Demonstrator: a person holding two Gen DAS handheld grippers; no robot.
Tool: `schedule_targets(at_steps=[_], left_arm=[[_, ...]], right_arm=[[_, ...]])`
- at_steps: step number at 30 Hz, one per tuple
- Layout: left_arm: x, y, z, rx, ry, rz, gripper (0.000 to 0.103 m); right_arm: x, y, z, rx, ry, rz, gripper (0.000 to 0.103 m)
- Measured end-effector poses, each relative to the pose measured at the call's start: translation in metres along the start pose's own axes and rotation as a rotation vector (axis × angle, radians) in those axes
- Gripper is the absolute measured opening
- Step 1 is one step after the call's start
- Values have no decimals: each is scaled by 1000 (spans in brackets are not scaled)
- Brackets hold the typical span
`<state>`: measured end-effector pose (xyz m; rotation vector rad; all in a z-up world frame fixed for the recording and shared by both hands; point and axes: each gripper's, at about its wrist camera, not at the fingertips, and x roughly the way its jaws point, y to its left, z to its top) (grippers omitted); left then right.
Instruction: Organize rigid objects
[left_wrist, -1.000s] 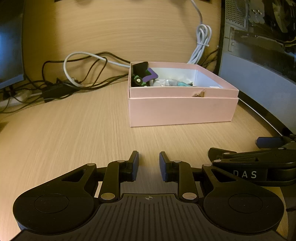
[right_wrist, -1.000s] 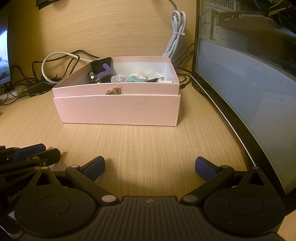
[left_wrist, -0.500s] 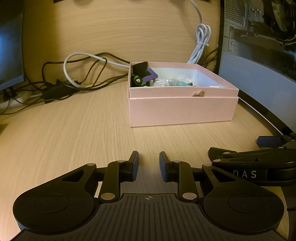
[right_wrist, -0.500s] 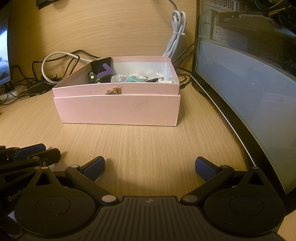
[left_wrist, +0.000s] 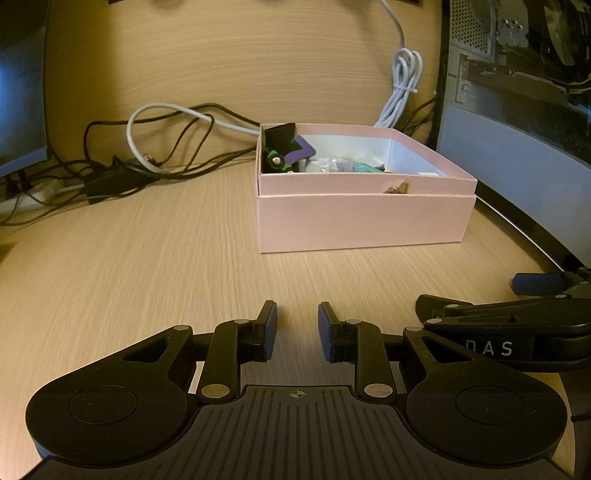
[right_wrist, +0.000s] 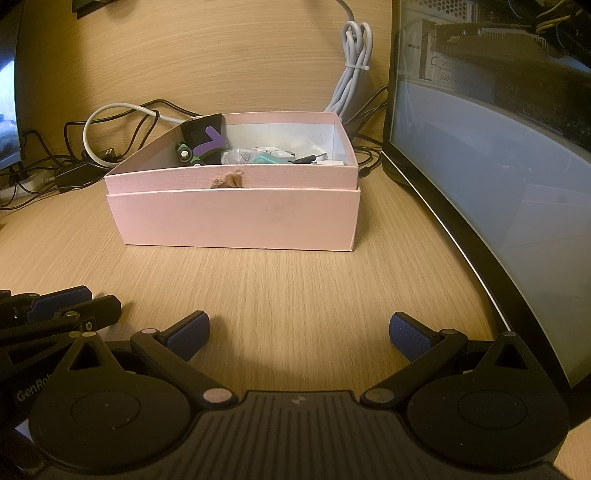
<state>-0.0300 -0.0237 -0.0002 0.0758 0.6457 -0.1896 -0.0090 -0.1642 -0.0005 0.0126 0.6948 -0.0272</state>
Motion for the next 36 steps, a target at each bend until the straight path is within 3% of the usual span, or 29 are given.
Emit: schedule_targets(at_steps=[36], left_arm=[[0, -1, 0, 3, 0, 5, 27]], right_arm=[[0, 0, 0, -1, 0, 1, 103]])
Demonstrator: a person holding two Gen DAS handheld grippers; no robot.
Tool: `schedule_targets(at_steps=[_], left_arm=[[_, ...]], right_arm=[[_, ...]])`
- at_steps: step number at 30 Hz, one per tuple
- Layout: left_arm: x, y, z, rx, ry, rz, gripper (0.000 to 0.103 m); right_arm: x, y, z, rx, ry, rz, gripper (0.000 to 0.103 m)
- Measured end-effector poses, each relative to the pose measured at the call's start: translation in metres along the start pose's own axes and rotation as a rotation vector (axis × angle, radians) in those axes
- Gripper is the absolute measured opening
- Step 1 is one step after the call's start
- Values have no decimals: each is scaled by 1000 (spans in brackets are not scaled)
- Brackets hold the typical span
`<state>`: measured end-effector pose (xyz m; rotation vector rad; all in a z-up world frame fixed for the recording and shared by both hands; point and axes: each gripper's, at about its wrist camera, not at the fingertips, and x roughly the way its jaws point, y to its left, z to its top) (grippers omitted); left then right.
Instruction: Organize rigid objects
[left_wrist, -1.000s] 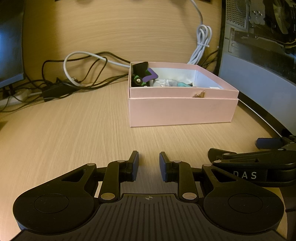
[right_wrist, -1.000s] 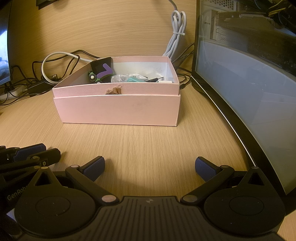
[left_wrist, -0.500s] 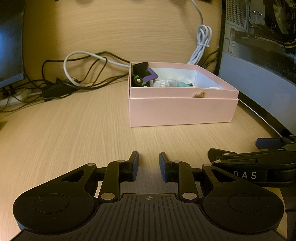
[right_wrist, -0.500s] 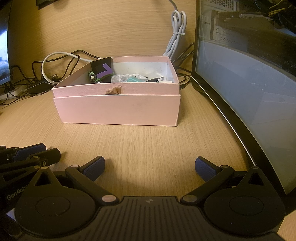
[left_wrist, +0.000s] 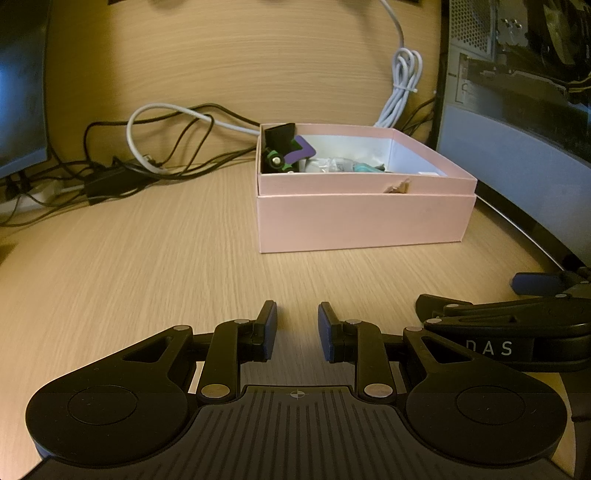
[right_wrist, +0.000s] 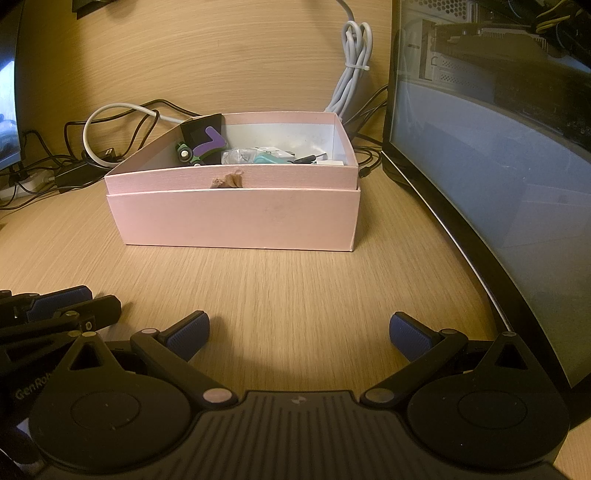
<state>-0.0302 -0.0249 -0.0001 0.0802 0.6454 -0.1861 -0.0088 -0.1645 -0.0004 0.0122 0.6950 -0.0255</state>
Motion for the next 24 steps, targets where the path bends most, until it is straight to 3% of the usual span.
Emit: schedule_targets(at_steps=[24], left_arm=[[0, 4, 0, -22, -1, -12, 27]], right_arm=[[0, 0, 0, -1, 0, 1, 103]])
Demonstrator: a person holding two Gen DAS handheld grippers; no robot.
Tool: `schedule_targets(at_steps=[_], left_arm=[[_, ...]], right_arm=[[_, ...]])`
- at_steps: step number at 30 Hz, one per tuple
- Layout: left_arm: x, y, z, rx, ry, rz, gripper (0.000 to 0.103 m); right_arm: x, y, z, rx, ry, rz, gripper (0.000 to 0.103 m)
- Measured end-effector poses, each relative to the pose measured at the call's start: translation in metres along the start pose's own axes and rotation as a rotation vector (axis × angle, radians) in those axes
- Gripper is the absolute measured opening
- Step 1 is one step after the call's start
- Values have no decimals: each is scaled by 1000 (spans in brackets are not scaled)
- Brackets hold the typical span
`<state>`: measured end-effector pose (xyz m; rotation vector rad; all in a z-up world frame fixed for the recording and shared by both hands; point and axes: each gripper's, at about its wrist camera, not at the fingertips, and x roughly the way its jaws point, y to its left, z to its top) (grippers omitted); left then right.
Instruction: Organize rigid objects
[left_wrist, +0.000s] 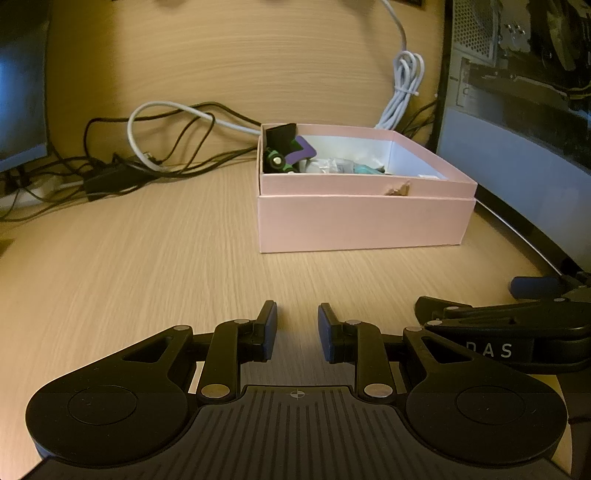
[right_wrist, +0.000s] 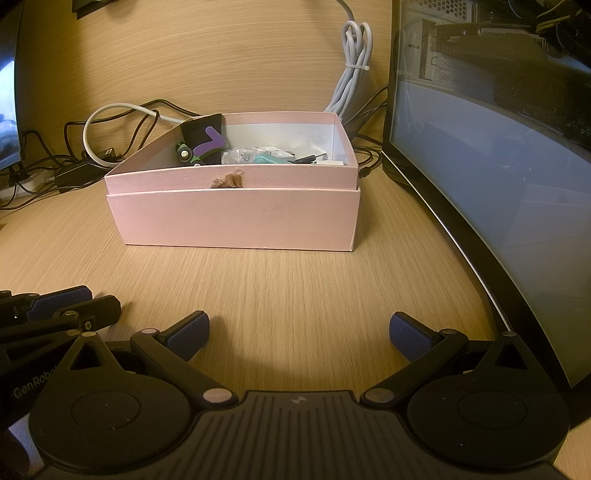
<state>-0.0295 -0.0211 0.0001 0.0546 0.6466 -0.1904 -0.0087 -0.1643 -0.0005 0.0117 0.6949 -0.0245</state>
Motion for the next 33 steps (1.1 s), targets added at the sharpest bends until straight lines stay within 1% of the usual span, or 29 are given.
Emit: schedule_targets(at_steps=[7, 13, 33], left_arm=[[0, 4, 0, -19, -2, -15, 27], [0, 2, 0, -4, 0, -5, 27], [0, 1, 0, 1, 1, 2, 27]], right_arm=[[0, 0, 0, 0, 0, 0, 103], [0, 0, 0, 0, 0, 0, 103], [0, 0, 0, 0, 0, 0, 103]])
